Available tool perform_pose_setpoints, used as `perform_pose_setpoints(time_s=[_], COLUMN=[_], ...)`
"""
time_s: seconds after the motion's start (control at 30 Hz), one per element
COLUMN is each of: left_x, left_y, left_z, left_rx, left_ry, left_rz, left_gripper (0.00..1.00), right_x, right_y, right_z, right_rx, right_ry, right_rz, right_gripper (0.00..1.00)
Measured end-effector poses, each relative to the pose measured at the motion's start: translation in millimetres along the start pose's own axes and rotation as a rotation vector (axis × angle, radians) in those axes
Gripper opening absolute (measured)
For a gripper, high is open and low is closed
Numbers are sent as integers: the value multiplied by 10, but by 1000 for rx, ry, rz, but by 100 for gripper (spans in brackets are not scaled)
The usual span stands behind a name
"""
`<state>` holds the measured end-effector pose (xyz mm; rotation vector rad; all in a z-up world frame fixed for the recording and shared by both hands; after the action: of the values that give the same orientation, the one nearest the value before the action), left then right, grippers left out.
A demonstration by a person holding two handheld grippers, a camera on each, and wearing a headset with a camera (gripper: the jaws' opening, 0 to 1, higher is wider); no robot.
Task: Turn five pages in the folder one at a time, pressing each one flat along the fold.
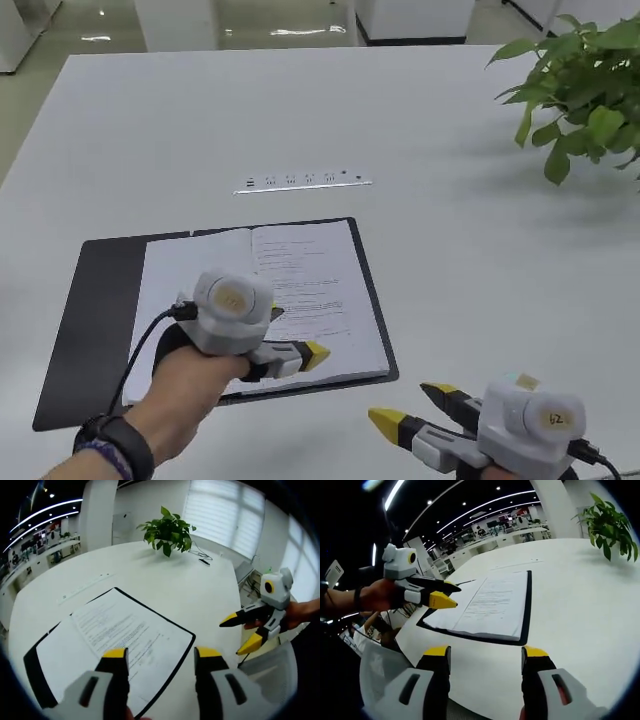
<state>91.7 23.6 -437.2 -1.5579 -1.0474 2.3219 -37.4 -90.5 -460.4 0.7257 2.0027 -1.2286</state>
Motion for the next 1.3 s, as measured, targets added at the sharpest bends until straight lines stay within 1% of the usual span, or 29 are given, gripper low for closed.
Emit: perform_pose_setpoints(time_s=[0.13,0.23,0.33,0.53,0.6,0.63,0.7,0.83,0.97,1.03,1.17,1.23,1.3], left_x=[-58,-56,-55,-15,8,31,53,93,178,243,288,286,294], left_y=[171,318,458,671,722,771,838,937,1046,1081,1100,1094,1097], left_z=[53,83,108,145,158,158,176,196,215,215,209,217,202], left_rx=[13,19,11,-3,-13,-23,-27,-53,-72,-85,-121,-126,-128], left_ry=[-12,-15,-25,-44,-33,-18,-12,9,3,18,70,76,84], left_rz=[7,4,2,-12,-19,-27,-32,-40,-67,-91,-92,-92,-89], left_gripper=[53,56,56,60,62,62,62,62,63,63,61,61,61], right_x=[16,54,53,83,91,97,95,77,65,57,75,103,125], right_y=[5,11,-3,-20,-23,-23,-17,2,21,23,8,2,-3], right_z=[17,37,27,40,39,41,44,43,44,43,62,72,78], right_rx=[-1,1,4,6,5,5,6,8,7,5,8,9,11], right_ry=[10,30,38,44,49,52,52,53,46,43,48,49,51], right_rz=[-7,-12,-11,-22,-25,-29,-34,-35,-43,-44,-46,-52,-56], right_gripper=[55,53,53,53,52,52,52,51,50,50,50,51,50])
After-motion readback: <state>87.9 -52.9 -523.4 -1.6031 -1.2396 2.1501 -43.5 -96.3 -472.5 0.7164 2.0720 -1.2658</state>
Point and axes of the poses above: the centre of the closed fingertips' face, and the gripper's own axes: y roughly forward along the fingers, z roughly to its right, x roughly out of its underside, the point moved 4 cm from there along -y, roughly backward along the fingers, and after that the axes turned 3 degrees about -y, right-handed, at the moved point
